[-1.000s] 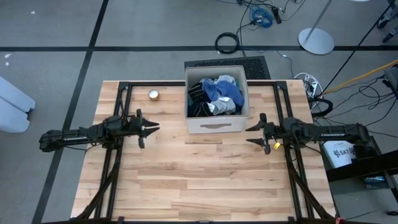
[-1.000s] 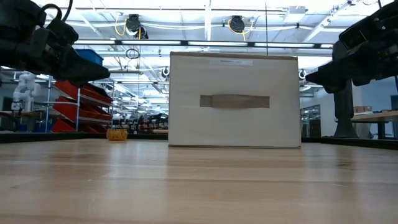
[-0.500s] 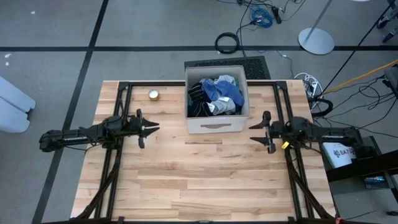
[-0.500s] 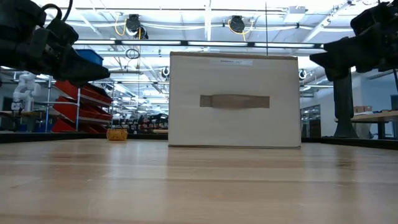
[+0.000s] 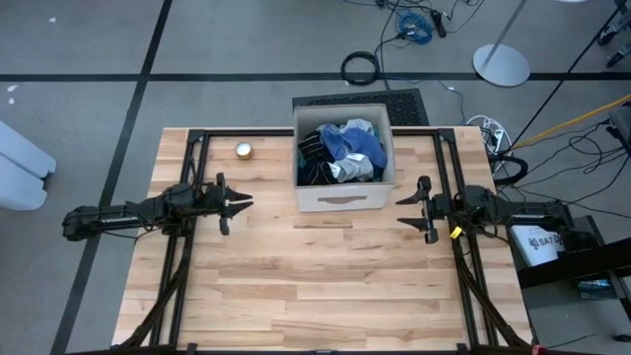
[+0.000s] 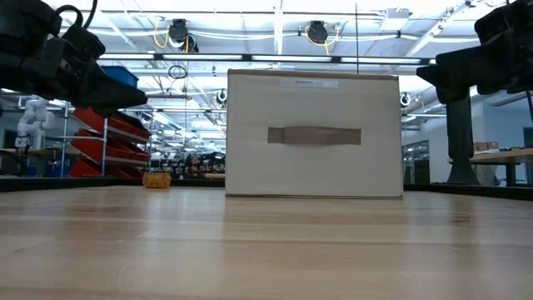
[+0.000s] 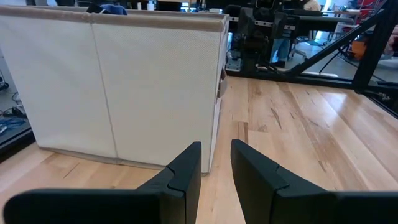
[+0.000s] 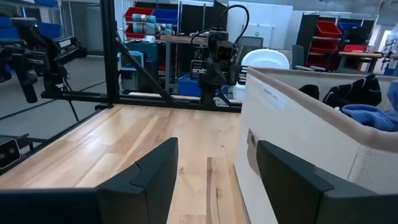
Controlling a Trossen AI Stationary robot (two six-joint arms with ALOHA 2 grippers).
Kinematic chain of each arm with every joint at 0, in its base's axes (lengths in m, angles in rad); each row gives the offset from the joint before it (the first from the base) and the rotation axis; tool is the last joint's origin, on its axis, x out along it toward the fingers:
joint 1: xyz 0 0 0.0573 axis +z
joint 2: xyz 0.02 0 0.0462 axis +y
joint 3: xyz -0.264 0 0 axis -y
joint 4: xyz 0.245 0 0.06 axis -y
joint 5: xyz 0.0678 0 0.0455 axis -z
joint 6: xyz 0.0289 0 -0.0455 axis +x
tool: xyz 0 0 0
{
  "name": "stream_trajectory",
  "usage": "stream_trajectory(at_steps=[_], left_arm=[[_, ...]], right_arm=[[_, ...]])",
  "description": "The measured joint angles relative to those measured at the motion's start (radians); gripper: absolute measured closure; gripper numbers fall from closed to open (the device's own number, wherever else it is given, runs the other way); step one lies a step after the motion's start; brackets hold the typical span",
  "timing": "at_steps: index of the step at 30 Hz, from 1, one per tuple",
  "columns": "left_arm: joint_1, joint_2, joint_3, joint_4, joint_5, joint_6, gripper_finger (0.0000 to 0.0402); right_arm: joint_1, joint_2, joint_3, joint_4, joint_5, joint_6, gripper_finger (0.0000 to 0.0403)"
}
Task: Sort clothes
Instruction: Return to Home Position
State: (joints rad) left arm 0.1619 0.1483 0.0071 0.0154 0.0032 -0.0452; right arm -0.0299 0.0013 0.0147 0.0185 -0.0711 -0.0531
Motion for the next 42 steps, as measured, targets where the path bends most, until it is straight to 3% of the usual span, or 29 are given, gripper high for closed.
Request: stream_trajectory(at_steps=[42], left_arm=[[0.0, 0.0, 0.0, 0.0, 0.0, 0.0, 0.0307]], right_arm=[[-0.001, 0.007, 0.0, 0.003, -0.005, 0.041, 0.0197]])
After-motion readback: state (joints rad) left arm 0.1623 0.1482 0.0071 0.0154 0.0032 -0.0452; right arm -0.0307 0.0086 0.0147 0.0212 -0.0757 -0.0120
